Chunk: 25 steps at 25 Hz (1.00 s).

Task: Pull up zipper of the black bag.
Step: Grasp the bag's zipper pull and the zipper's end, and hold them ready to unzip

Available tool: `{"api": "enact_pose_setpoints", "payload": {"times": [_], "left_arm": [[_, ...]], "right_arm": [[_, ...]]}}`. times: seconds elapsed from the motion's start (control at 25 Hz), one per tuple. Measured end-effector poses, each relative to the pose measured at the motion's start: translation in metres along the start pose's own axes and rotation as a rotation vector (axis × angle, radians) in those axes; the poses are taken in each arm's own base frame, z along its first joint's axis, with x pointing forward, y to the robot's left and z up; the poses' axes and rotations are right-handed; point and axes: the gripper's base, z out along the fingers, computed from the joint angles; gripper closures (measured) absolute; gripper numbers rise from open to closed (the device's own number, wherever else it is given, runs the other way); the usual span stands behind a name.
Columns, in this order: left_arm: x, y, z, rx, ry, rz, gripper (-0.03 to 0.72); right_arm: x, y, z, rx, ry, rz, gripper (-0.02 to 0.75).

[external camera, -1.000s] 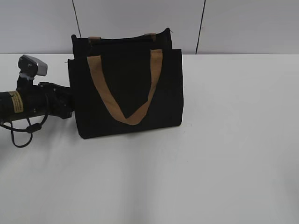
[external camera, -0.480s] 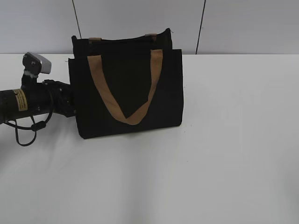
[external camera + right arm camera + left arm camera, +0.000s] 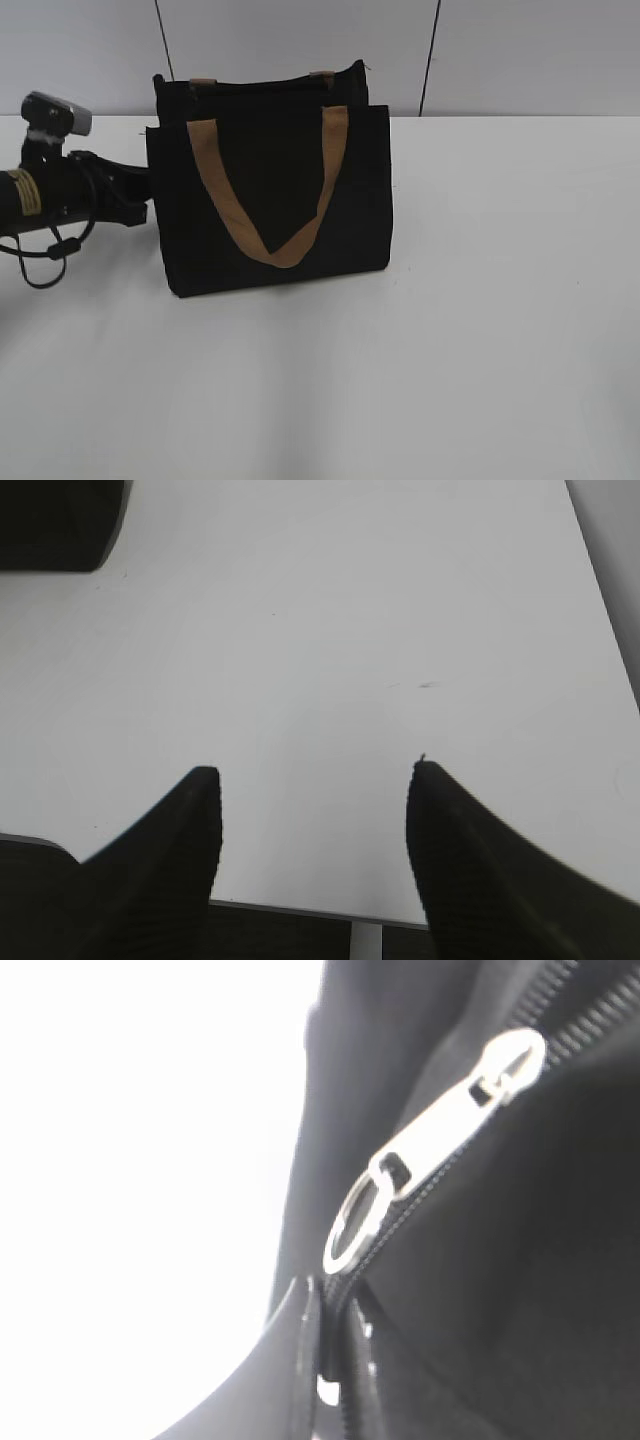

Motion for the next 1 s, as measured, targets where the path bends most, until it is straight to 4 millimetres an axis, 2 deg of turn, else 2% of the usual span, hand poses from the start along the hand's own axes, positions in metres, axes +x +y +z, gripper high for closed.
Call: {"api": "enact_pose_setpoints", "payload": {"times": [0.28,0.44,0.72,1.0], "left_arm": [[-0.068,-0.002,-0.039,-0.142,-0.037,0.141,0.669],[-0.095,-0.009,-0.056,-0.162,-0.101,0.198,0.669],[-0.124,-0.020,-0.077,-0.180,-0.185,0.262,0.670],[-0.134,-0.035,-0.080,-0.151,-0.212,0.301,0.670]], "right_arm": [[0.000,0.000,0.000,0.000,0.000,0.000,0.289],[0.000,0.000,0.000,0.000,0.001,0.000,0.289],[0.000,0.000,0.000,0.005,0.002,-0.003,0.289],[0.000,0.000,0.000,0.001,0.001,-0.001,0.289]]}}
